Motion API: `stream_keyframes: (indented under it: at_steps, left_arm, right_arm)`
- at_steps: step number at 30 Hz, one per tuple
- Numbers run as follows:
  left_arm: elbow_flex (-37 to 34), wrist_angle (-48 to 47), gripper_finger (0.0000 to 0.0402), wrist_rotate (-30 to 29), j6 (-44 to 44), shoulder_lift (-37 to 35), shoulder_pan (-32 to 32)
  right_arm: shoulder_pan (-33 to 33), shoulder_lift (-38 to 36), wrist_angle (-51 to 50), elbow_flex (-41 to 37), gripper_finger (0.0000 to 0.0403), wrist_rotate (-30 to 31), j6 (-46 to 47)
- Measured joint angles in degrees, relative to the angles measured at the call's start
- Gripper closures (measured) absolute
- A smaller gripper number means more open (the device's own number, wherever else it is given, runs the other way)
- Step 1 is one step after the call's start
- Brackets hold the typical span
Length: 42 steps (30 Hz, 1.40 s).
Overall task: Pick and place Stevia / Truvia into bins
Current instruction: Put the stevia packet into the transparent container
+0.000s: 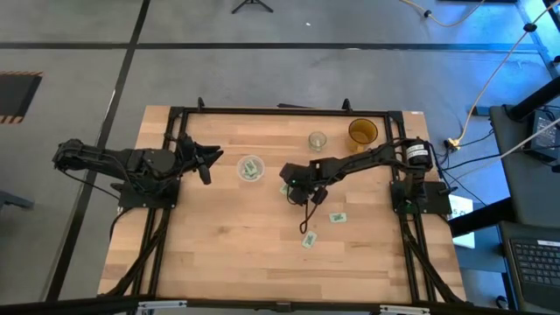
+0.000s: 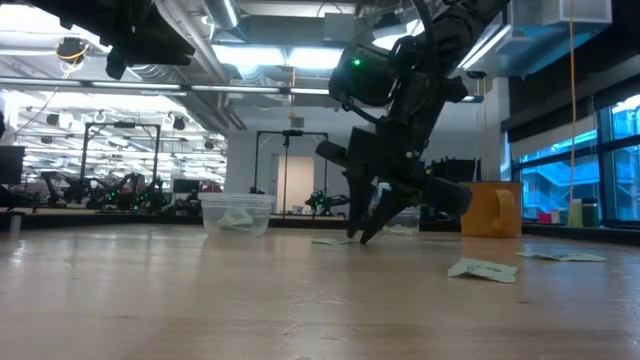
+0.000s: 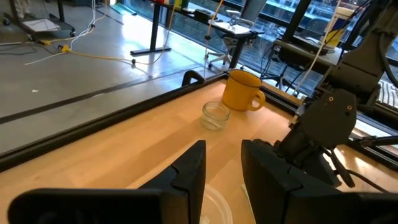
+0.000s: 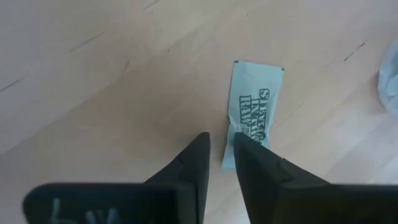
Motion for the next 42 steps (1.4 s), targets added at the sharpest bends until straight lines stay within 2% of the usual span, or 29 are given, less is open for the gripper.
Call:
stream_keyframes:
  at_steps: [8, 23, 31, 36, 42]
  left_arm:
    - [0.0, 0.0, 0.0304, 0.0, 0.0, 0.0, 0.0]
    - [0.0, 0.0, 0.0304, -0.2, -0.1, 0.0, 0.0]
    - [0.0, 0.0, 0.0304, -0.1, -0.1, 0.0, 0.0]
    - [0.0, 0.0, 0.0304, -0.1, -0.7, 0.0, 0.0]
    - [0.0, 0.0, 0.0304, -0.2, -1.0, 0.0, 0.0]
  right_arm:
    - [0.0, 0.1, 3.8, -0.3, 0.0355, 0.2, 1.3]
    - [0.0, 0.3, 4.9, -0.2, 0.0360, 0.1, 1.3]
    - [0.2, 0.3, 2.2, 0.0, 0.0380, -3.7, 1.6]
    - [0.9, 0.2, 0.3, 0.0, 0.0398, -5.2, 8.2]
    - [1.6, 0.2, -0.1, 0.0, 0.0401, -5.8, 13.5]
